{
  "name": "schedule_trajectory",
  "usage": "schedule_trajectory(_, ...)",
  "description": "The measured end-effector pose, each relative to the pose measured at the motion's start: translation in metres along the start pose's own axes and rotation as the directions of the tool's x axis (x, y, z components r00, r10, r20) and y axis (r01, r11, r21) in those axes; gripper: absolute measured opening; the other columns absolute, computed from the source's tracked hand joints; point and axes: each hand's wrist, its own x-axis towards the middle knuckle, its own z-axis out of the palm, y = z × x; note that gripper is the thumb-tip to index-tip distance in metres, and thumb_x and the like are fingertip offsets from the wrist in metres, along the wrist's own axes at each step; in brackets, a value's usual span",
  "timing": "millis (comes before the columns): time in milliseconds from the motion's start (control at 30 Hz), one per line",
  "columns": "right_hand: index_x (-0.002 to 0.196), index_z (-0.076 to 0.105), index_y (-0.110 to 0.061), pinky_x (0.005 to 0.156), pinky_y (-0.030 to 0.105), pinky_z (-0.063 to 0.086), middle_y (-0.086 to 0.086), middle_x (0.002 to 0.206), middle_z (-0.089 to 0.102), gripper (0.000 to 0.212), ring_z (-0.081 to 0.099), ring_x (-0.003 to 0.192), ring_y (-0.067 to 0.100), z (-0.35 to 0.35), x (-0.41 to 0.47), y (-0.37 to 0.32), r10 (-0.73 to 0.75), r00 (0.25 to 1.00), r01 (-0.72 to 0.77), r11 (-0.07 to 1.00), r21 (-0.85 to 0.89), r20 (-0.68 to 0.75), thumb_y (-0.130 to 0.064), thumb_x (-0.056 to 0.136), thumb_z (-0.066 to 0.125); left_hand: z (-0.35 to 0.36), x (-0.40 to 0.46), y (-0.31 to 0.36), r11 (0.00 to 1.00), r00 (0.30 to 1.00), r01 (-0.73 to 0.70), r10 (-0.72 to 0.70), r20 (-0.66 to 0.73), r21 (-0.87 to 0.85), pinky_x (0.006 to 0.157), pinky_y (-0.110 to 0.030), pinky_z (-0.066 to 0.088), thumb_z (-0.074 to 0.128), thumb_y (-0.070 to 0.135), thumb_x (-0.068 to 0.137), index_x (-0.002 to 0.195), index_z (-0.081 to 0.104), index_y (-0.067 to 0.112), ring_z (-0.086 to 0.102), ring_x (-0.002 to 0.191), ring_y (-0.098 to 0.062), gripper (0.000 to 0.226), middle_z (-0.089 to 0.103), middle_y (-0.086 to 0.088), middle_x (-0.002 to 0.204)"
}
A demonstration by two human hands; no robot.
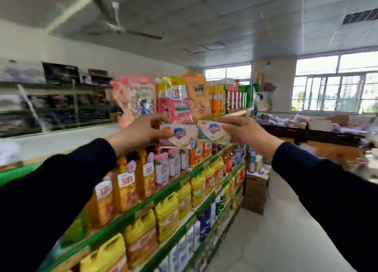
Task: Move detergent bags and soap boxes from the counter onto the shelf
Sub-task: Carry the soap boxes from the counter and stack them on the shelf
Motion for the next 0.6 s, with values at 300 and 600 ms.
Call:
schedule_trajectory(300,0.123,0.068,-0.041,0.106,0.049,0.05,-0.002,0.144,0.06,0.027,0.06,0.124,0.019,0.165,0.083,-0.061,-0.22,0.946,0.196,0.973,0.119,0.237,-0.027,0.102,0.061,-0.148,-0.079,-0.03,0.964,0.946,0.224,-0.179,-0.27,0.146,0.073,-0.03,0.062,0.08,0.028,0.087,0.108,0.07,0.022,0.075,0.092,-0.017,0.024,0.078,0.0,0.103)
schedule_trajectory(600,0.116,0.068,-0.042,0.096,0.044,0.058,-0.004,0.125,0.068,0.029,0.068,0.107,0.015,0.267,0.147,-0.095,-0.361,0.822,0.248,0.924,0.292,0.442,-0.018,0.103,0.057,-0.223,-0.114,-0.034,0.887,0.821,0.415,-0.271,-0.502,0.201,0.07,-0.027,0.058,0.081,0.026,0.084,0.102,0.07,0.023,0.072,0.088,-0.015,0.021,0.074,0.002,0.112)
